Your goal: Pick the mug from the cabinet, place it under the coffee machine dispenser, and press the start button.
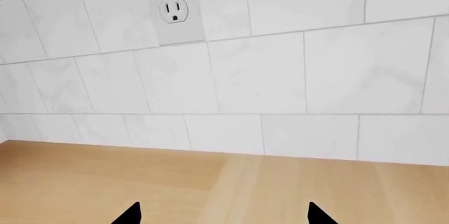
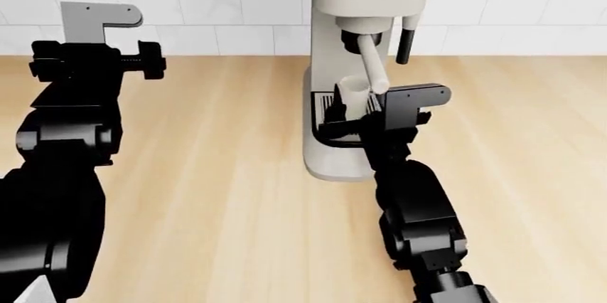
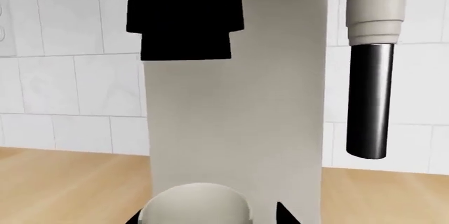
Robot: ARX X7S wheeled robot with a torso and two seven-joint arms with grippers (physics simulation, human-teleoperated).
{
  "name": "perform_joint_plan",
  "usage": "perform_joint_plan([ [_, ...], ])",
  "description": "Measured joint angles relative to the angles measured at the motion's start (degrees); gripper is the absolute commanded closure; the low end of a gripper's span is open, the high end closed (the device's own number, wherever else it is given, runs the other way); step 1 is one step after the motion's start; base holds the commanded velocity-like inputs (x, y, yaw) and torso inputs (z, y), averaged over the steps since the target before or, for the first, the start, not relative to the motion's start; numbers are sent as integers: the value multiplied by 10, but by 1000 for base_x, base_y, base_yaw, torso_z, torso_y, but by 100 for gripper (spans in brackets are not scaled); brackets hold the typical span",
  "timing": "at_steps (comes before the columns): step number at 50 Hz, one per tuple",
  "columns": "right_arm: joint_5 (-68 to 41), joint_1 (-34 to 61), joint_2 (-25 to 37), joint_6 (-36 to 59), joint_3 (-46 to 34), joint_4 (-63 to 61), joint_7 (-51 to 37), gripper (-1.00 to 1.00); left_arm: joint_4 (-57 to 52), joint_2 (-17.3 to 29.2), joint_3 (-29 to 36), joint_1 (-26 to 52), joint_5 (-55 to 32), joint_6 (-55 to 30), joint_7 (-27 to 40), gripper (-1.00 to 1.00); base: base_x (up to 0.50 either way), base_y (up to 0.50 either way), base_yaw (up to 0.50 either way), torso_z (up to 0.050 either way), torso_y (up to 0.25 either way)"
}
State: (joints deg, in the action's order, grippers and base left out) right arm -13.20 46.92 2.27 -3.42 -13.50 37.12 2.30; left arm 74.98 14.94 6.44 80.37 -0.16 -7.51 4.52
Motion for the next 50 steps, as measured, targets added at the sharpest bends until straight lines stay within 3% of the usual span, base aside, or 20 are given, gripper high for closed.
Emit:
perform_joint_plan([
  [5,-8,-29,12,32,-4,-83,-16,-100,0,0,-1,0,0,0,-1,-100,0,0,0,0,0],
  [19,-57,-198,88,154,-10,-461,-70,-100,0,-3,0,1,2,-1,-2,-100,0,0,0,0,0],
  [32,-127,-321,178,272,13,-695,-104,-100,0,-8,1,1,1,-2,-2,-100,0,0,0,0,0],
  [33,-138,-324,187,289,20,-713,-111,100,0,-8,1,1,1,-2,-2,-100,0,0,0,0,0],
  [41,-241,-336,262,409,107,-820,-161,100,0,-10,0,1,1,-3,-2,-100,0,0,0,0,0],
  [50,-379,-295,339,505,222,-857,-215,100,0,-12,-1,1,1,-2,-2,-100,0,0,0,0,0],
])
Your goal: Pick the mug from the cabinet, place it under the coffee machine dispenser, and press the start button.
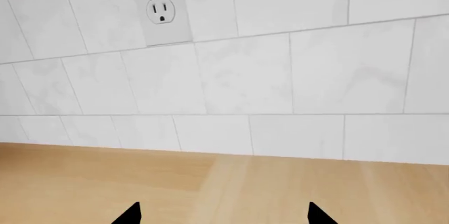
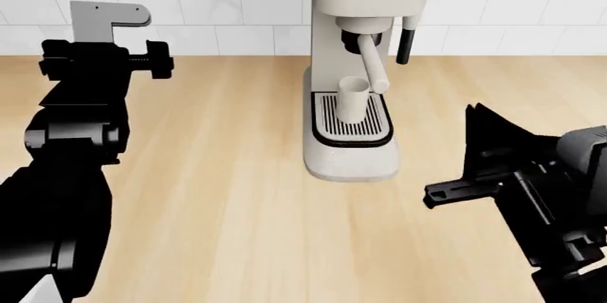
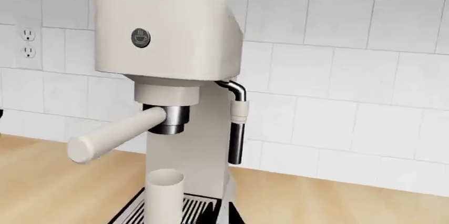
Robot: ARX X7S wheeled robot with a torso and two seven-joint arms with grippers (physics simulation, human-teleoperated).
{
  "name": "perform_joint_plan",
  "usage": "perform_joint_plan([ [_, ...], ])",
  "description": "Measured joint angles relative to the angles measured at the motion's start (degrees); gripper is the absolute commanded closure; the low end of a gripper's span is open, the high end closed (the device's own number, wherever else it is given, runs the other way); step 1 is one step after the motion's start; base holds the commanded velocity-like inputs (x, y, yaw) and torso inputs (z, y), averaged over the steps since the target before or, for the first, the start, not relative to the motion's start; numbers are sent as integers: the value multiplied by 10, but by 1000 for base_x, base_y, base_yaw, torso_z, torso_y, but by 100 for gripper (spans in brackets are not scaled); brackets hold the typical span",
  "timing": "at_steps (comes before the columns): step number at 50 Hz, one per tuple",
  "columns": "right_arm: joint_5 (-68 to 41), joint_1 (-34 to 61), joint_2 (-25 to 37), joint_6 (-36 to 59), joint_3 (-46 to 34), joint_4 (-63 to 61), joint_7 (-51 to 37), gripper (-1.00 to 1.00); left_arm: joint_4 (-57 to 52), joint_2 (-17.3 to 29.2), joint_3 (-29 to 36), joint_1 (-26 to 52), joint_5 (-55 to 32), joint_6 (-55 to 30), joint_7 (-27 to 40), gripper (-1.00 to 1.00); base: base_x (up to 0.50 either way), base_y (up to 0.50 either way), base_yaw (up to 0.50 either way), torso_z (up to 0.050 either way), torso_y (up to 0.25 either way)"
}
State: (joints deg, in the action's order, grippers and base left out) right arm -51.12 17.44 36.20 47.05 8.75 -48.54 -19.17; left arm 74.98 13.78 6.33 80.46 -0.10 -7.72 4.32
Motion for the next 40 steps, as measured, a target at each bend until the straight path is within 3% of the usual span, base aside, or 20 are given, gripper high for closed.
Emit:
perform_joint_plan([
  [7,-101,92,37,59,23,13,-40,100,0,-1,0,0,0,0,0,-100,0,0,0,0,0],
  [21,-241,328,31,170,-55,107,-111,100,0,-4,0,0,0,0,0,-100,0,0,0,0,0],
  [40,-261,454,-40,201,-146,218,-126,100,0,-3,-1,-3,0,0,-1,-100,0,0,0,0,0],
])
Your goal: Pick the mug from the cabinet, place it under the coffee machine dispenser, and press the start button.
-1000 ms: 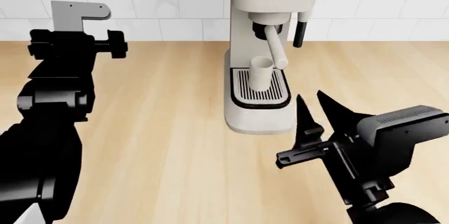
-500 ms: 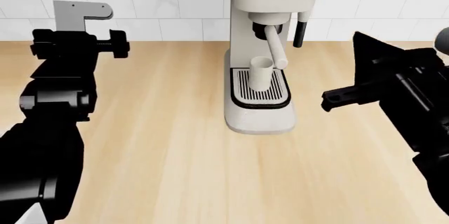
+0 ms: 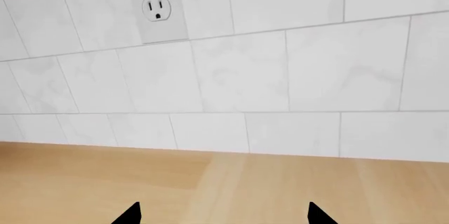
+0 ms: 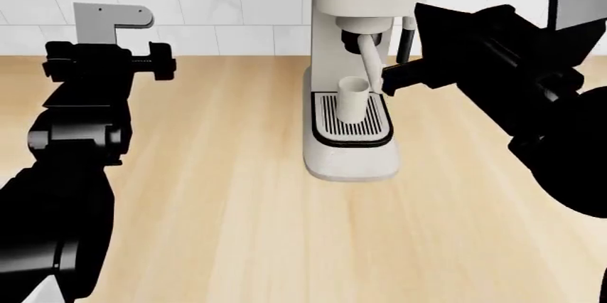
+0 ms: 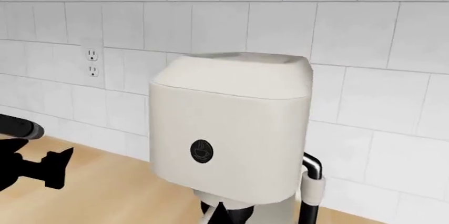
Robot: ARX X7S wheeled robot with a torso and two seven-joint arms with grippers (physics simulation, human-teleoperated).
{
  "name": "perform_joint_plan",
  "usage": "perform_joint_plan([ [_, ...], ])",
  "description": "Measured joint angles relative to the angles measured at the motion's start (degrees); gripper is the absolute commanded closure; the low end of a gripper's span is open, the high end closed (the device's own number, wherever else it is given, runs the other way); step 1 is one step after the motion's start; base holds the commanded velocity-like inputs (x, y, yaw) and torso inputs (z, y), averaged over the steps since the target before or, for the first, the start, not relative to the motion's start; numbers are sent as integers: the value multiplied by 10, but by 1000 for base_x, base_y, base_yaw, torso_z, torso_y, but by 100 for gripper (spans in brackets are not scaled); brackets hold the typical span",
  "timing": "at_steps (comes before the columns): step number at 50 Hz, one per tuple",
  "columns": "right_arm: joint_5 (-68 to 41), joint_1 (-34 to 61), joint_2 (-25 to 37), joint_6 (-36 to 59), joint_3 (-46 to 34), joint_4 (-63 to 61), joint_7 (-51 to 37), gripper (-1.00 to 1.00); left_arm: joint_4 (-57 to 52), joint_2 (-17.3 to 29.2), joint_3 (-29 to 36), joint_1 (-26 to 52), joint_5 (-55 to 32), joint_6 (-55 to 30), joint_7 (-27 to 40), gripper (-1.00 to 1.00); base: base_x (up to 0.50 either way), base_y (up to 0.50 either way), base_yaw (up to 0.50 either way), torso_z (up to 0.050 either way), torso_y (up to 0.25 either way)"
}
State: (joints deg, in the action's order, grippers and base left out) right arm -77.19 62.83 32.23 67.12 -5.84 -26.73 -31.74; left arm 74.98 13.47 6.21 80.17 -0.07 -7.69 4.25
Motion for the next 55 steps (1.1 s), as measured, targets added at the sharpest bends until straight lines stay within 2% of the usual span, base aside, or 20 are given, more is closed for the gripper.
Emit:
perform_joint_plan([
  [25,127,2,-88,-77,-87,60,8,100,0,3,-1,-5,0,3,-2,-100,0,0,0,0,0],
  [55,196,6,-115,-135,-130,83,9,100,0,6,-4,-6,0,6,-6,-100,0,0,0,0,0],
])
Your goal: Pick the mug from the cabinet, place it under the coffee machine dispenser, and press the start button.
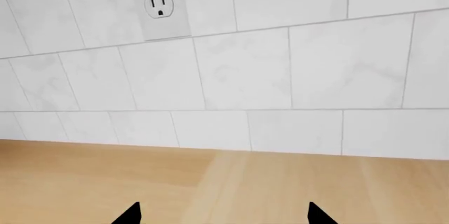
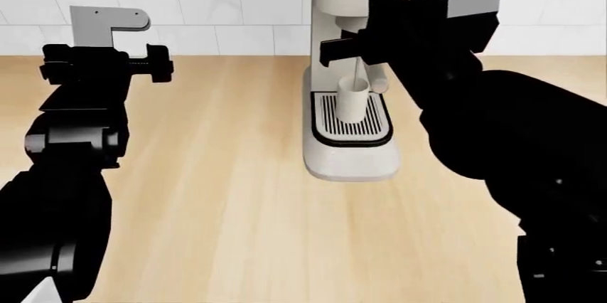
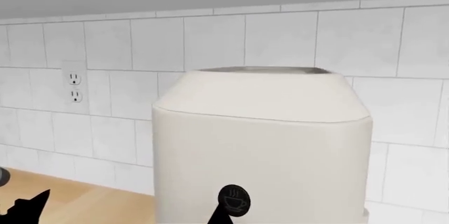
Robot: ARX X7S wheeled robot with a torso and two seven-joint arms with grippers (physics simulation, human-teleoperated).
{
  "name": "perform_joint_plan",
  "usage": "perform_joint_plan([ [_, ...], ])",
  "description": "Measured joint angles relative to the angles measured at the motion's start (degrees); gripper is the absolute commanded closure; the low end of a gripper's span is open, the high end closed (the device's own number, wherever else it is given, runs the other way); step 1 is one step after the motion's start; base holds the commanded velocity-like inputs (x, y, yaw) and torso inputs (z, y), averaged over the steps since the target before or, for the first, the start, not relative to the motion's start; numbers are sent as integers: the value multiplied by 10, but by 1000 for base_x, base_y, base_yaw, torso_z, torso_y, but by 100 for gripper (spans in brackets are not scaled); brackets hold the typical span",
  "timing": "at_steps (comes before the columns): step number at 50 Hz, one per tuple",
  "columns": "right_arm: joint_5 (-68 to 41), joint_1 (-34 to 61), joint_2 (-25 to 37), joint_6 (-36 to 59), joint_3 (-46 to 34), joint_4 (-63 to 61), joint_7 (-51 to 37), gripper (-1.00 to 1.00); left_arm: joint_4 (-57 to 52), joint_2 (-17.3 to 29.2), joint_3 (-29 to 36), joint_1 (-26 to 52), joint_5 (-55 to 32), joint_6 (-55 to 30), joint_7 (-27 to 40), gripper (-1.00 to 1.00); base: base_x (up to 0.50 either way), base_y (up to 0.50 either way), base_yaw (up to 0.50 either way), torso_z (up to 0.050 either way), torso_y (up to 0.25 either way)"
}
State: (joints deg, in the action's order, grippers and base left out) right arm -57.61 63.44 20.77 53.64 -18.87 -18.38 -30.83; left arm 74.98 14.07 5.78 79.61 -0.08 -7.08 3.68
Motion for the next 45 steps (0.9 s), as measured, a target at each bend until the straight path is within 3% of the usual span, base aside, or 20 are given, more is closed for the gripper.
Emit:
perform_joint_plan([
  [45,-3,-3,-6,-79,-9,53,52,100,0,1,-3,-2,0,-2,1,-100,2,0,1,0,0],
])
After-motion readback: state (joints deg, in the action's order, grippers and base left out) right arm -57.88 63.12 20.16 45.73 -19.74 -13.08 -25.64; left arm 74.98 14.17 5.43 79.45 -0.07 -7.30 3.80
